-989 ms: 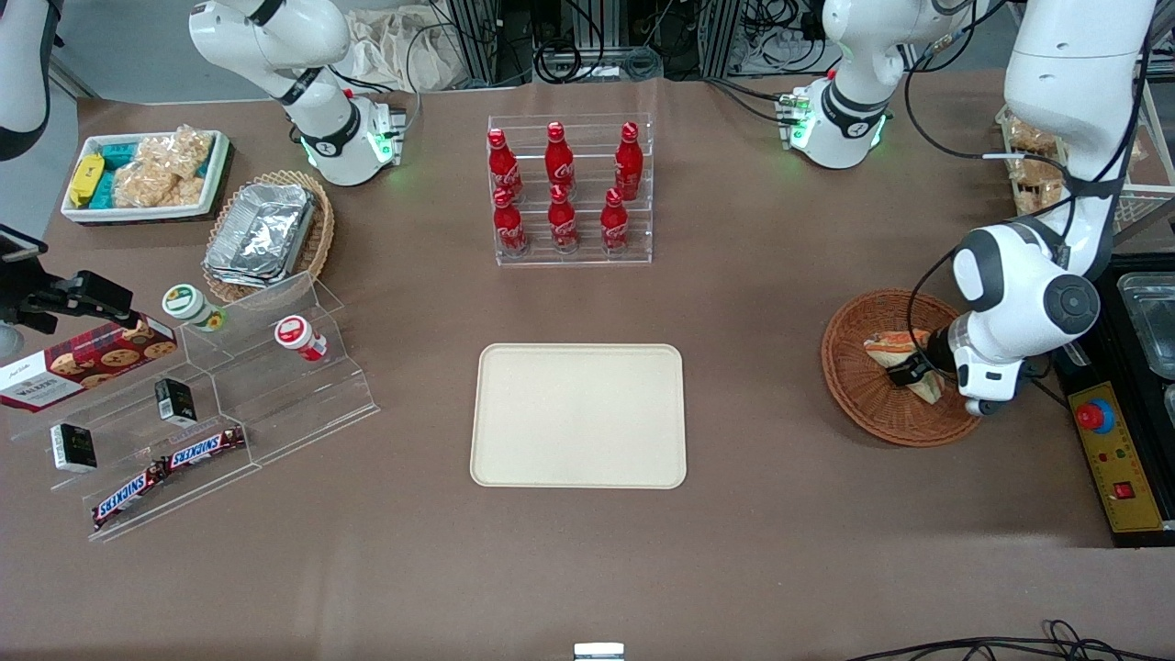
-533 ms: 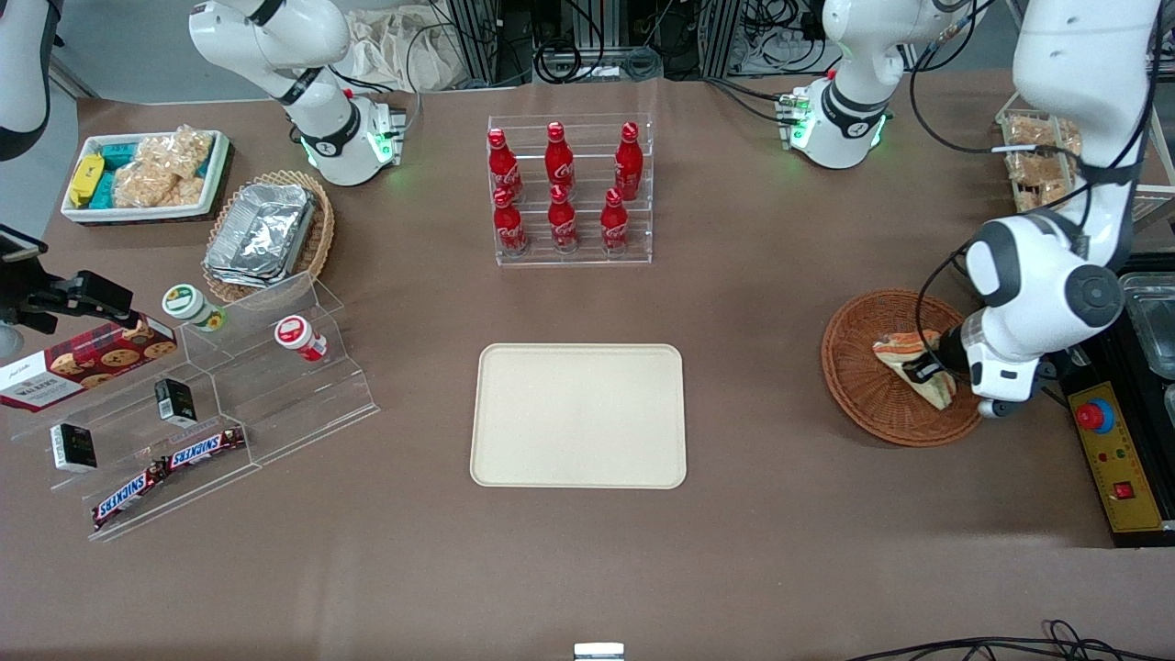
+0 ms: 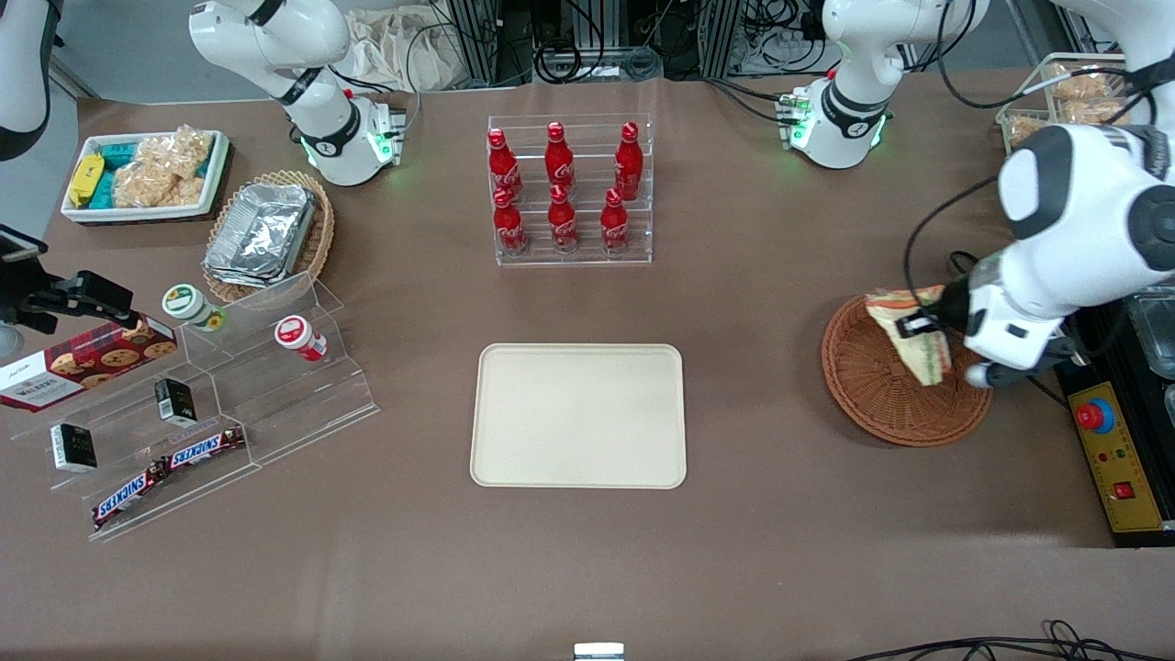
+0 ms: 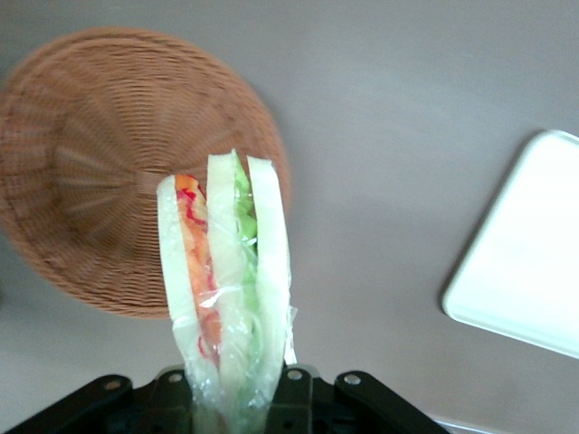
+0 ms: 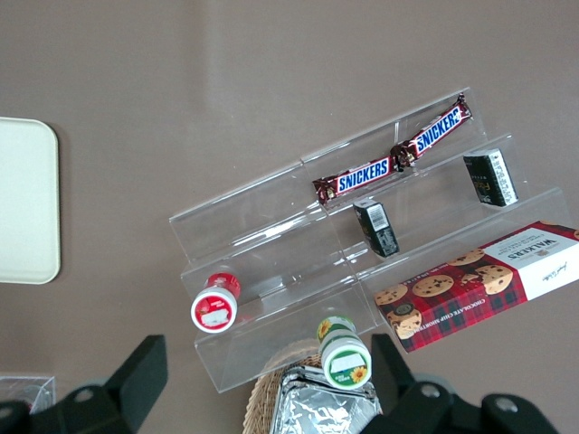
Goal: Place sandwich from basket to tray
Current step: 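Lift the sandwich out of the basket with the left gripper, then carry the sandwich over the cream tray with the left gripper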
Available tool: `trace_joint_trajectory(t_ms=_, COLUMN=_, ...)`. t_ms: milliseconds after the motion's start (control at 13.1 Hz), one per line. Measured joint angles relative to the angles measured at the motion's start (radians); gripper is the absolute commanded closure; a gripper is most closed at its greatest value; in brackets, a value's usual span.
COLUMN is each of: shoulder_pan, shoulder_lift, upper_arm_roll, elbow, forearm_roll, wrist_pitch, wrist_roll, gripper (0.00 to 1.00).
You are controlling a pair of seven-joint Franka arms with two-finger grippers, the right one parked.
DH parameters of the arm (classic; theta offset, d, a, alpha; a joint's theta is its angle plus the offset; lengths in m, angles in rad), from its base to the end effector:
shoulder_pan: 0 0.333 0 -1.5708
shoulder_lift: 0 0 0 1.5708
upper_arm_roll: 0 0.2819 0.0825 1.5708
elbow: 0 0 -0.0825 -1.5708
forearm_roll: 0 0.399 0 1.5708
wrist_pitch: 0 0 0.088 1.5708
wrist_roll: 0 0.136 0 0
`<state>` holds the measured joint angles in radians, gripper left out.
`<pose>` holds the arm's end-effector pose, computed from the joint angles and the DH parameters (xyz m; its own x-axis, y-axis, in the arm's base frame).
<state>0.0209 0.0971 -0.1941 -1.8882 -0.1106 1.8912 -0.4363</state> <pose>0.5725 -0.1101 0.3786 0.9470 0.2910 -0.1363 0.3020 -0.9508 0.0685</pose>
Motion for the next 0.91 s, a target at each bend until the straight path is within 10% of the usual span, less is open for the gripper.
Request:
trace_joint_trajectory(t_ms=304, shoulder_pan=-0.026, shoulder_lift=0.075, upper_arm_roll=-0.216, elbow=0.037, forearm_roll=0.049, wrist_pitch=0.083, wrist_roll=-0.044, gripper=1.0)
trace_joint_trajectory(t_ms=913, shoulder_pan=-0.193, shoulder_lift=0.409, upper_arm_roll=-0.237, elbow=0.152, forearm_roll=0.311, wrist_pitch=0.406, wrist_roll=-0.051, gripper=1.0)
